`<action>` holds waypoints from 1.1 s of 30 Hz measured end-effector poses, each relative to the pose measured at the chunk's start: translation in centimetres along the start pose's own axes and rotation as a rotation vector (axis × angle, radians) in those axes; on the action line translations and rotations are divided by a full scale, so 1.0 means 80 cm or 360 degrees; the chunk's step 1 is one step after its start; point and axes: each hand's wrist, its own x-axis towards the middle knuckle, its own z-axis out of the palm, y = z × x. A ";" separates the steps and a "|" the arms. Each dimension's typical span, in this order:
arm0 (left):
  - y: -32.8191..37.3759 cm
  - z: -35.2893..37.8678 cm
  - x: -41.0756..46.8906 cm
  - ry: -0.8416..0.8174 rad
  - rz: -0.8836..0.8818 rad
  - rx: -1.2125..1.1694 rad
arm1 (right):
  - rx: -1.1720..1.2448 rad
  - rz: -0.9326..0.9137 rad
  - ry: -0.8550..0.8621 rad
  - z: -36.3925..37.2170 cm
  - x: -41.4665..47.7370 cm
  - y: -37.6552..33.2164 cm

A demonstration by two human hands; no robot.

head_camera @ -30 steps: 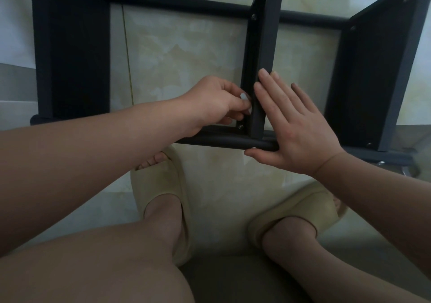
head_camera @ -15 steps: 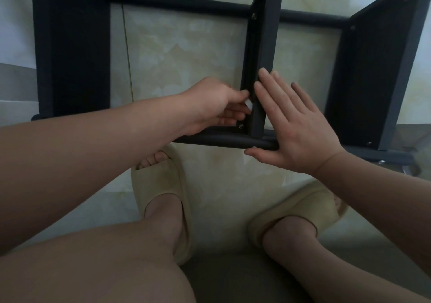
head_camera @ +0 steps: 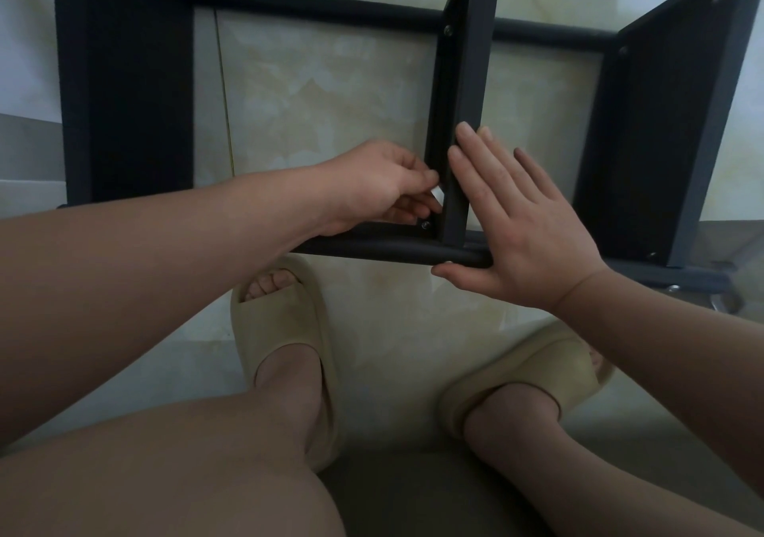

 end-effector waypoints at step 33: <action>-0.010 -0.029 -0.011 -0.0230 0.0090 0.0545 | -0.0021 0.0012 -0.0037 -0.001 0.000 0.000</action>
